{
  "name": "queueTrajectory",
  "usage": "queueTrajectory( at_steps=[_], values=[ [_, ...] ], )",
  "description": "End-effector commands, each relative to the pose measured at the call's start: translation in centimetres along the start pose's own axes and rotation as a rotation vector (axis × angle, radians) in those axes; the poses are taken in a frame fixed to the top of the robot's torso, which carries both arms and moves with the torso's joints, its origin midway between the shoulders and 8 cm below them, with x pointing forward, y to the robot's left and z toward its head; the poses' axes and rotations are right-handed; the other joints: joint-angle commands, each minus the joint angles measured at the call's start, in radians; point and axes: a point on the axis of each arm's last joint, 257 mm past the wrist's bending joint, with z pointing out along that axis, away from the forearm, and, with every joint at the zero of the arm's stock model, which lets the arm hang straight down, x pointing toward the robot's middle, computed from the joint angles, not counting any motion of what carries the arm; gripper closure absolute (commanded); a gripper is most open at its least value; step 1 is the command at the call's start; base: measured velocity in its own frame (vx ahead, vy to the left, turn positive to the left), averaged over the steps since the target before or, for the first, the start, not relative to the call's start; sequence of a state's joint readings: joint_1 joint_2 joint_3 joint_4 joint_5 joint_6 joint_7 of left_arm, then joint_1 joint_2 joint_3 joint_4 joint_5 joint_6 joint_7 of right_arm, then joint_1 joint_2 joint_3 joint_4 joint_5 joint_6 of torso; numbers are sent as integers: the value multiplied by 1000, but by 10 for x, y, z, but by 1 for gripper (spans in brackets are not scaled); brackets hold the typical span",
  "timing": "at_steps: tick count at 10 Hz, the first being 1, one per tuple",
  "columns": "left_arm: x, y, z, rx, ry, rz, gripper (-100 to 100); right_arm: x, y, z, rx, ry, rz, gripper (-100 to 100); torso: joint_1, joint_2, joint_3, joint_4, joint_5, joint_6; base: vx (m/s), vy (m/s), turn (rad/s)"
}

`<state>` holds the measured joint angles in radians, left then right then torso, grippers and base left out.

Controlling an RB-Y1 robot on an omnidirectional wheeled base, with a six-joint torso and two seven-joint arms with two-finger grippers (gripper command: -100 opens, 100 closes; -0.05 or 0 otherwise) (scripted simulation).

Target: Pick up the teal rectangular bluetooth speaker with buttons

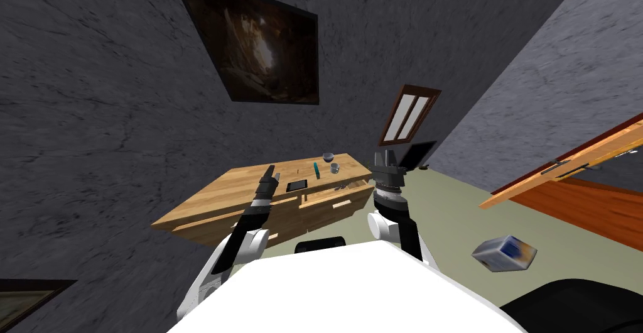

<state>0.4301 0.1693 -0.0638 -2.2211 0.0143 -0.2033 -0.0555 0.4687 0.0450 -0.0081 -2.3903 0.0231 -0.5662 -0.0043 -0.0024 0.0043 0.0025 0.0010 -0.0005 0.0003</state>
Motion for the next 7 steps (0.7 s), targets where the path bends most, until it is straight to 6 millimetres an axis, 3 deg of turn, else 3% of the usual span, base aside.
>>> queueTrajectory(
  at_steps=[1, 7],
  values=[
    [7, 19, 0, -57, 44, 8, -100, 0, 0, 0, 0, 0, 0, 0, 0, 0, 0, 0, 0, 0, -91, -49, -204],
    [20, 74, -4, -233, 173, 73, -100, 0, 0, 0, 0, 0, 0, 0, 1, 0, 0, 0, 0, 0, -66, -44, -126]
  ],
)
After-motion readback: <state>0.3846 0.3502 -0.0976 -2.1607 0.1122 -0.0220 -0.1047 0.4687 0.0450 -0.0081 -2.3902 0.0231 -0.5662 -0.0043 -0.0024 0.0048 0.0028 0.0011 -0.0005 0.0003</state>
